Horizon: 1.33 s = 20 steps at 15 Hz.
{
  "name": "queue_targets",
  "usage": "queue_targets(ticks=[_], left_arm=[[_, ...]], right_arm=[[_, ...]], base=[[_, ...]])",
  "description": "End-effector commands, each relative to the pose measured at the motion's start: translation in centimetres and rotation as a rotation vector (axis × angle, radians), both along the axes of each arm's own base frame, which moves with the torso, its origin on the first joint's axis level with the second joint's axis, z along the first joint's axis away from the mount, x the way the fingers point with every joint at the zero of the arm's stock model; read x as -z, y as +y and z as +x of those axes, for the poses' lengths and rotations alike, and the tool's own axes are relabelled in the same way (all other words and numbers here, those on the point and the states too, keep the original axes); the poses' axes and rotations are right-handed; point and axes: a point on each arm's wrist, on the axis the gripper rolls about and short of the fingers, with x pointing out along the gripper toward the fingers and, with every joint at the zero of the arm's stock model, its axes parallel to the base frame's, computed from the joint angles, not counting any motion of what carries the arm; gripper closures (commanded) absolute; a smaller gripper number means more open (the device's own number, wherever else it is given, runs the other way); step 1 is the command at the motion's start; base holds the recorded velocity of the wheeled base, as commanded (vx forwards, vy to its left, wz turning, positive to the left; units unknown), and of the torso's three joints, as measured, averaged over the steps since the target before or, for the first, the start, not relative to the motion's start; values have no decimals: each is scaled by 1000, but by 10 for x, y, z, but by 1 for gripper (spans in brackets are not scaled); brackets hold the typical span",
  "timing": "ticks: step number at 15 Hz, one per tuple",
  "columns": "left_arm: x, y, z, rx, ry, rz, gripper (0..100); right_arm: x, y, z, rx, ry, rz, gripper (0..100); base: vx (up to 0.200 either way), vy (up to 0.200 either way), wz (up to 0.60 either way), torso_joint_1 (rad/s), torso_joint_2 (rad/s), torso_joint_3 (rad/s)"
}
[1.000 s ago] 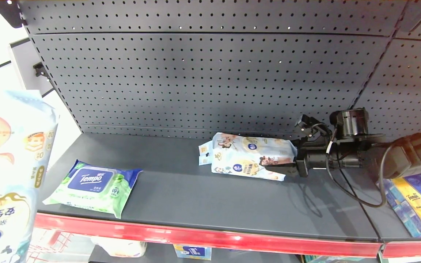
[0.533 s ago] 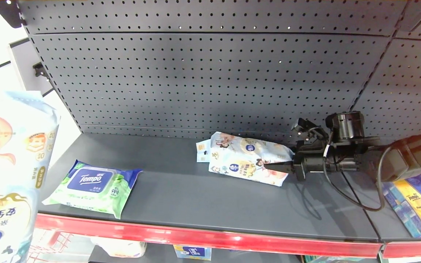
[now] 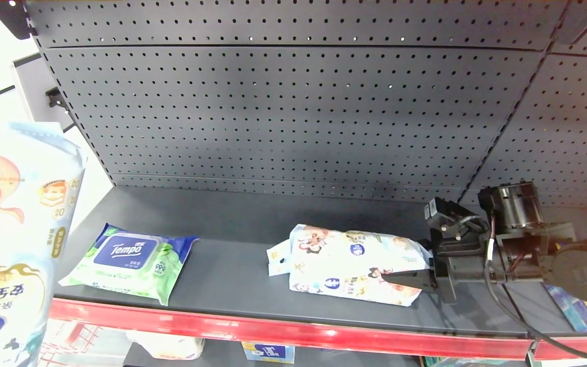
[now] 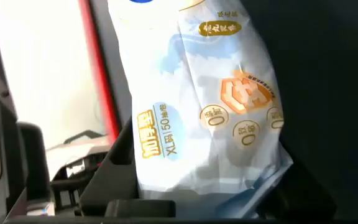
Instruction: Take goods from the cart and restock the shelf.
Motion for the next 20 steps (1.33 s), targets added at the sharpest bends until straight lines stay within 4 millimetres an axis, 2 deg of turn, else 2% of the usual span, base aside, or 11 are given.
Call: queue_targets(ticks=[1,9,14,20], left_arm=[[-1,0,2,0,10,1,100],[-1,0,3,5,12,0,100],[-1,0,3,12,12,-1,100],[-1,0,3,14,14,-1,100]], right_arm=[[-6,-2,-13,-7,-18,1,100],[8,0,-42,-24,43,-40,100],[5,4,-34,-37,27,-30,100],[11,7,-33,-67,23,-44,100]], base=[[0,0,0,0,0,0],[0,0,0,0,0,0],[0,0,0,0,0,0],[0,0,0,0,0,0]])
